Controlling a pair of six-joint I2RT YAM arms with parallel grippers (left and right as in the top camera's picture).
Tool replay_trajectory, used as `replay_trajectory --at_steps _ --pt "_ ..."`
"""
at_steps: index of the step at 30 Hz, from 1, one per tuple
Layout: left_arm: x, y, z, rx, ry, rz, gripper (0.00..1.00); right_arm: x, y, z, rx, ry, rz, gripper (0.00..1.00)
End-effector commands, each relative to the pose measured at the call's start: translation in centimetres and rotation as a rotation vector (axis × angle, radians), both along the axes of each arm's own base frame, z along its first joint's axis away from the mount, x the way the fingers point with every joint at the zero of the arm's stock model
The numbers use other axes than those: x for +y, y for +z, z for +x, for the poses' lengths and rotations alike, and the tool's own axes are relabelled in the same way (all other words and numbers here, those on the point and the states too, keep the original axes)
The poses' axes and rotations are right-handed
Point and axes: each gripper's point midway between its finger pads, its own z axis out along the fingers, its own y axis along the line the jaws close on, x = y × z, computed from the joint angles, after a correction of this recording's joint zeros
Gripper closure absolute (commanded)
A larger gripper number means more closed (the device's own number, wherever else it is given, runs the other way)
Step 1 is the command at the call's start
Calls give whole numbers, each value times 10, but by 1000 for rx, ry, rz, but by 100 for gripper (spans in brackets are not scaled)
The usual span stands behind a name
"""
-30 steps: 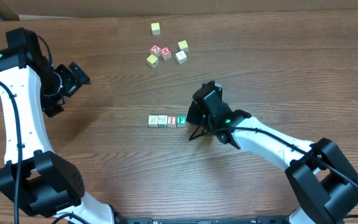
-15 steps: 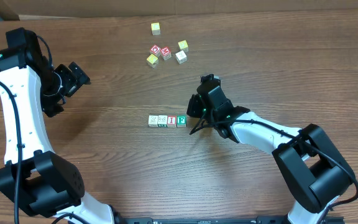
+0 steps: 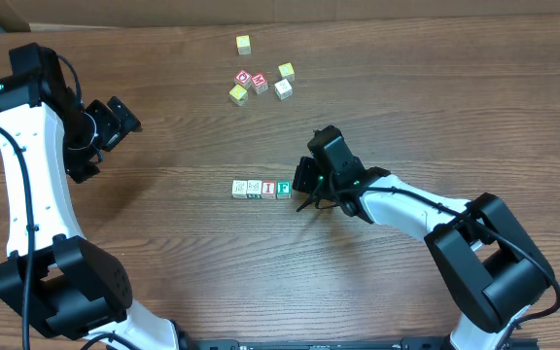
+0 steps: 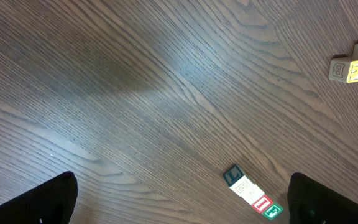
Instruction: Flip 5 blocks
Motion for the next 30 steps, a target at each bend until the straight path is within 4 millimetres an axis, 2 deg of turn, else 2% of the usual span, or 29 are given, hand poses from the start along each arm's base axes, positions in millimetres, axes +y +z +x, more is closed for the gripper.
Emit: replay_trajectory --at_steps 1,7,30 --pt "1 10 3 -31 -1 14 0 6 -5 -9 45 3 15 96" --pt "1 10 3 -31 -1 14 0 3 -8 -13 80 -20 12 96" --pt "1 10 3 -31 -1 14 1 15 -6 -23 124 -12 65 96"
